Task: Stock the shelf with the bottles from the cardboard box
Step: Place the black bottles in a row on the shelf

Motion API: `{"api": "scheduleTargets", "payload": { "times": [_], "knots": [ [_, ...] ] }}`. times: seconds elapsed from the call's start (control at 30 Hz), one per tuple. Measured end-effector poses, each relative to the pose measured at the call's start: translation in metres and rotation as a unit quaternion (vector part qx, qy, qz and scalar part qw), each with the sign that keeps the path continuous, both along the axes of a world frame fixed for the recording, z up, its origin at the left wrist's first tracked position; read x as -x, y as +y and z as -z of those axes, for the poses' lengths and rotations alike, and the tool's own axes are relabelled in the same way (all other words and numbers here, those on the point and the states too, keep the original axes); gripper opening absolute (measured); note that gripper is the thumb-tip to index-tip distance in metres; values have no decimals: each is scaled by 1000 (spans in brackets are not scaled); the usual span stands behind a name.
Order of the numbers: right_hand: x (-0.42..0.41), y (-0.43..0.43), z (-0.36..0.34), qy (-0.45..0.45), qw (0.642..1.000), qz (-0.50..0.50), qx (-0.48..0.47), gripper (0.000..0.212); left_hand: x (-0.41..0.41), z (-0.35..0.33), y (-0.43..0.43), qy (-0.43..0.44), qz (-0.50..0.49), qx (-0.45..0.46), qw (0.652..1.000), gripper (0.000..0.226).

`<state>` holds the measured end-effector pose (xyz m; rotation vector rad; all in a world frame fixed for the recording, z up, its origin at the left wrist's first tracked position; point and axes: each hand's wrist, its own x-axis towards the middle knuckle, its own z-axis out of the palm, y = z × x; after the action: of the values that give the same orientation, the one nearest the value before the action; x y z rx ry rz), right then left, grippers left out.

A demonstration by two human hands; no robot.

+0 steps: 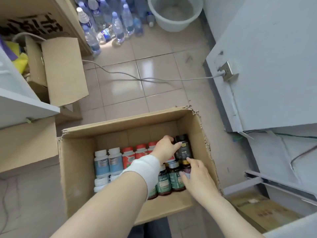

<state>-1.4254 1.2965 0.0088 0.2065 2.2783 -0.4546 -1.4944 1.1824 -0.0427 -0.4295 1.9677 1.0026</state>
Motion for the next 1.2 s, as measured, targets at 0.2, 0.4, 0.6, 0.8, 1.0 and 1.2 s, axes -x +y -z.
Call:
{"api": "scheduleTargets", "payload": {
  "times": [0.2,0.4,0.6,0.8,1.0,1.2],
  "knots": [
    [-2,7,19,8,999,36,23,57,13,41,25,-13,-33,-8,999,52],
    [14,3,31,14,1000,15,21,61,-3,51,-6,-38,-207,-47,977,53],
    [67,-11,59,21,984,-166,-56,60,-24,44,-82,-93,-369,-66,922,46],
    [110,-28,87,-58,881,-422,-206,66,-38,41,-107,-117,-379,-112,911,31],
    [114,-35,102,-74,836,-488,-240,44,-47,48,-119,-93,-377,-110,915,40],
    [112,-35,89,-26,850,-460,-256,79,-54,40,-123,-70,-389,-138,908,45]
  ]
}}
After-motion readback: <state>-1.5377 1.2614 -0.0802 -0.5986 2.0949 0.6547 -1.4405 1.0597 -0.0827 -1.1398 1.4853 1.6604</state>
